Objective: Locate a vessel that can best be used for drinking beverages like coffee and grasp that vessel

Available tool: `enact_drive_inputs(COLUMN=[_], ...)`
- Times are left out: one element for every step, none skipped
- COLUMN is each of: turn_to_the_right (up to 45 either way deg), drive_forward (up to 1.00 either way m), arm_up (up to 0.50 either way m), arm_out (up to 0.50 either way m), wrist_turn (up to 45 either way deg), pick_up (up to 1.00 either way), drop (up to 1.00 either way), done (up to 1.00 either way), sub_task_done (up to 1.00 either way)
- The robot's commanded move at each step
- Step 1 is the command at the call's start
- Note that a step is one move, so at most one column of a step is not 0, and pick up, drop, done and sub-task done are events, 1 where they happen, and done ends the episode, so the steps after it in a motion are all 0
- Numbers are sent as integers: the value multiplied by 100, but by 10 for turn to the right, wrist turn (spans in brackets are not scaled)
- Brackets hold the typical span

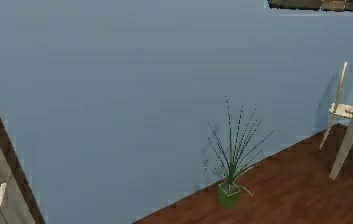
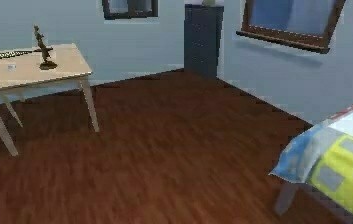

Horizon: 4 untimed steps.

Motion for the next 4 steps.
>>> enact_drive_inputs(turn_to_the_right=[450, 450, 60, 0], drive_forward=[0, 0, 0, 20], arm_up=[0, 0, 0, 0], arm_out=[0, 0, 0, 0], wrist_turn=[0, 0, 0, 0], pick_up=[0, 0, 0, 0], drop=[0, 0, 0, 0], done=[0, 0, 0, 0], sub_task_done=[0, 0, 0, 0])
